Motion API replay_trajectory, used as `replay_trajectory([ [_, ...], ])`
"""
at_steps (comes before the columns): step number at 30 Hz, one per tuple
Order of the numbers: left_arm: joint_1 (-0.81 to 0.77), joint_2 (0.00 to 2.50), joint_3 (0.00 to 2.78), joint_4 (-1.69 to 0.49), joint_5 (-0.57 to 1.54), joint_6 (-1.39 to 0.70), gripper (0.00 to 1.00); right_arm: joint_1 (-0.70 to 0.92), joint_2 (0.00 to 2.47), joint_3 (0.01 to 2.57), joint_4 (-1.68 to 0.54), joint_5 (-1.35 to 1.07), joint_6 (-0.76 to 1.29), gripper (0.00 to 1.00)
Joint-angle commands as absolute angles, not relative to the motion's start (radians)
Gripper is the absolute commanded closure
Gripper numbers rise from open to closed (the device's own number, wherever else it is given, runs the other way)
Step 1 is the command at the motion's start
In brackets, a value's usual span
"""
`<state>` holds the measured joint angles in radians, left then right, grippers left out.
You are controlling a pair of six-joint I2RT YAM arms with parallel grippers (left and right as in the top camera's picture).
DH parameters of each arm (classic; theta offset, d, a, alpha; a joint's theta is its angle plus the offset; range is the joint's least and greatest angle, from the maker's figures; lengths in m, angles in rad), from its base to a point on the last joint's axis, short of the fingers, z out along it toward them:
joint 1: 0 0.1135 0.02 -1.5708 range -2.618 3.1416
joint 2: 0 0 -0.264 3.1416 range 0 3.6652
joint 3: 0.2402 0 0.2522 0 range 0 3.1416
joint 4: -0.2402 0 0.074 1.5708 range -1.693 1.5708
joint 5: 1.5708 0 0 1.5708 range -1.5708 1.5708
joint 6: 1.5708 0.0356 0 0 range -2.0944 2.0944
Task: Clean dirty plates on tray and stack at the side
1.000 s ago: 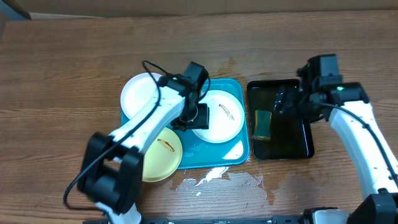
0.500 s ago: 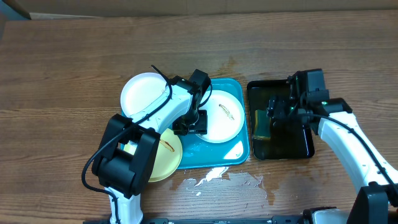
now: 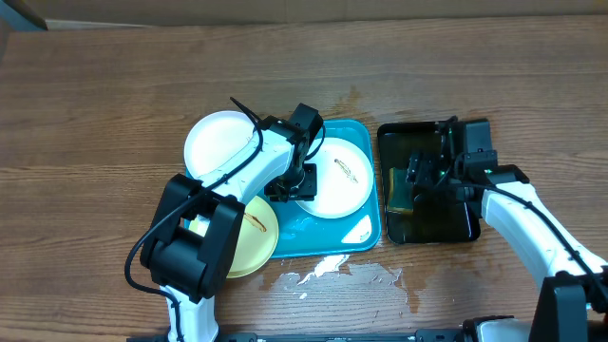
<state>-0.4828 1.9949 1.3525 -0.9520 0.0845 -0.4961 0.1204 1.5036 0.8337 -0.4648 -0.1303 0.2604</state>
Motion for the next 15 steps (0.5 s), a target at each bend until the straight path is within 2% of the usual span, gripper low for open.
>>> replay_trajectory([
  [1,-0.485,2.007,1.351,-0.94,0.07,-0.503,0.54,0.136,1.528,0.823,-0.468,-0.155,0.254,0.26],
  [10,-0.485,2.007,1.351,-0.929,0.07,-0.51,0.54,0.22,1.578,0.823,-0.459,-0.148,0.254,0.25],
  [15,-0.485,2.007,1.351,-0.93,0.07,-0.51,0.54,0.252,1.579,0.823,-0.453,-0.059,0.255,0.25],
])
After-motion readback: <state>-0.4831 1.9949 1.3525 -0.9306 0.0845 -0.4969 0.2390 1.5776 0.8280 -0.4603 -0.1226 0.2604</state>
